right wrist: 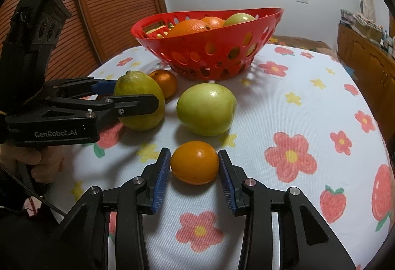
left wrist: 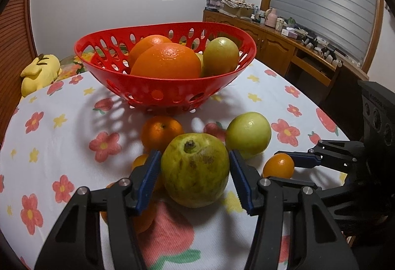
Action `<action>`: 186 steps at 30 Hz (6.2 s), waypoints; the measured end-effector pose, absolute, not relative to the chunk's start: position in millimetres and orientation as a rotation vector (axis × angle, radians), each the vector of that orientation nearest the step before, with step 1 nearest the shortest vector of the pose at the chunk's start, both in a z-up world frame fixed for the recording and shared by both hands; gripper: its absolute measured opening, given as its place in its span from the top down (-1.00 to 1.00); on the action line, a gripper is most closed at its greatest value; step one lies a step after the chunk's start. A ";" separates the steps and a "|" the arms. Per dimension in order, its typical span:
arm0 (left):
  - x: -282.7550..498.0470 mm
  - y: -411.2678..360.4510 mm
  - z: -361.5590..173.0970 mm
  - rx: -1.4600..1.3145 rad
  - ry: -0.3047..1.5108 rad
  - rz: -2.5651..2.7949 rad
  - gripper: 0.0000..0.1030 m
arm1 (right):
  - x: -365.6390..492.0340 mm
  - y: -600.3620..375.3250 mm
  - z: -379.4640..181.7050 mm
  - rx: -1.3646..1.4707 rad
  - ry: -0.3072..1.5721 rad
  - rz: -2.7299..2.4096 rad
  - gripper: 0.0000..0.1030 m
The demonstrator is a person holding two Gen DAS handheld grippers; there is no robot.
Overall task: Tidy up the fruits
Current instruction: 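Grasp the green guava with the left tool while the right tool grasps a green-yellow citrus, then lift the guava and citrus and carry both over the red basket, then open both tools to drop the guava and citrus into the basket, then withdraw both tools from the basket toward the remaining fruits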
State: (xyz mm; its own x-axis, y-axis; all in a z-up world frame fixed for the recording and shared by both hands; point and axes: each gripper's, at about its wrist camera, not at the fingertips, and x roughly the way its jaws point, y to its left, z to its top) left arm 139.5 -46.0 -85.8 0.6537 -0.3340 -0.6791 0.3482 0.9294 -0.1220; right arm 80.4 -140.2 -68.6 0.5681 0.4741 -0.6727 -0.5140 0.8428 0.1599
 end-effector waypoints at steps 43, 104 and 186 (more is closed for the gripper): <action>125.0 -17.6 -29.1 -0.061 0.626 -0.372 -0.06 | 78.1 -143.7 -54.9 -0.074 0.747 0.603 0.35; 234.1 7.8 -5.7 -0.060 0.609 -0.326 -0.06 | 172.5 -115.0 24.5 -0.200 0.617 0.675 0.34; 124.7 29.1 -77.7 -0.079 0.738 -0.293 -0.42 | 102.4 -135.2 -24.7 -0.014 0.683 0.479 -0.61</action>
